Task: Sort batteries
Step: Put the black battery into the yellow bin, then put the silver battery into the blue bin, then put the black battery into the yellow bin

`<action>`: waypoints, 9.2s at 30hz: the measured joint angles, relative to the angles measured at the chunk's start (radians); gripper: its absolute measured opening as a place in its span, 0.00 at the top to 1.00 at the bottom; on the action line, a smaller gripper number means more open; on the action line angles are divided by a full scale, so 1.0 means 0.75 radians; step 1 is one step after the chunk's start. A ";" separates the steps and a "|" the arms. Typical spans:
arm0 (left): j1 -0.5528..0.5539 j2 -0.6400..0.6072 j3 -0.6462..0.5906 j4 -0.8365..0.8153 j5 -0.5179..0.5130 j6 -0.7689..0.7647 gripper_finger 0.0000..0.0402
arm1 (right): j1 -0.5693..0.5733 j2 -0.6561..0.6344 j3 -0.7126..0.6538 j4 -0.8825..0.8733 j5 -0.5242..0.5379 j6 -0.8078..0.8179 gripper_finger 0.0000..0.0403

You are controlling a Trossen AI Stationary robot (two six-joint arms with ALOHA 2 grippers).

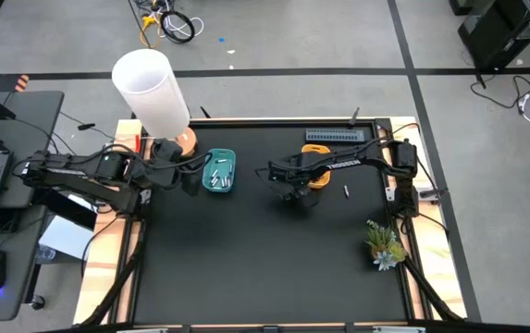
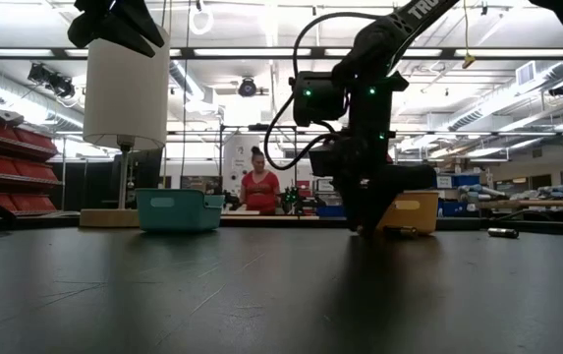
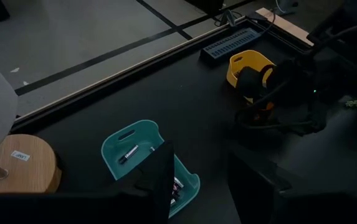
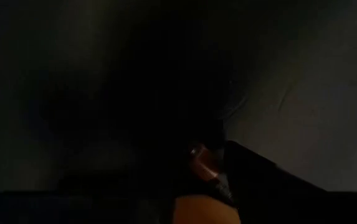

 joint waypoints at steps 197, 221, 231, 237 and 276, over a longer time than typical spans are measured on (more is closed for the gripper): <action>0.001 0.111 0.000 0.197 0.125 0.035 0.63 | 0.117 0.202 0.721 -0.796 -0.309 0.404 0.51; 0.000 0.112 0.000 0.236 0.174 0.095 0.63 | 0.206 0.040 0.234 -0.603 -0.013 0.293 0.42; 0.000 0.112 0.000 0.235 0.176 0.099 0.63 | 0.216 0.034 0.087 -0.581 -0.072 0.396 0.45; 0.000 0.112 0.000 0.235 0.177 0.099 0.63 | 0.205 0.034 0.048 -0.503 -0.140 0.430 0.45; 0.000 0.113 0.000 0.278 0.183 0.097 0.63 | -0.007 0.117 0.335 0.096 -0.462 -0.066 0.50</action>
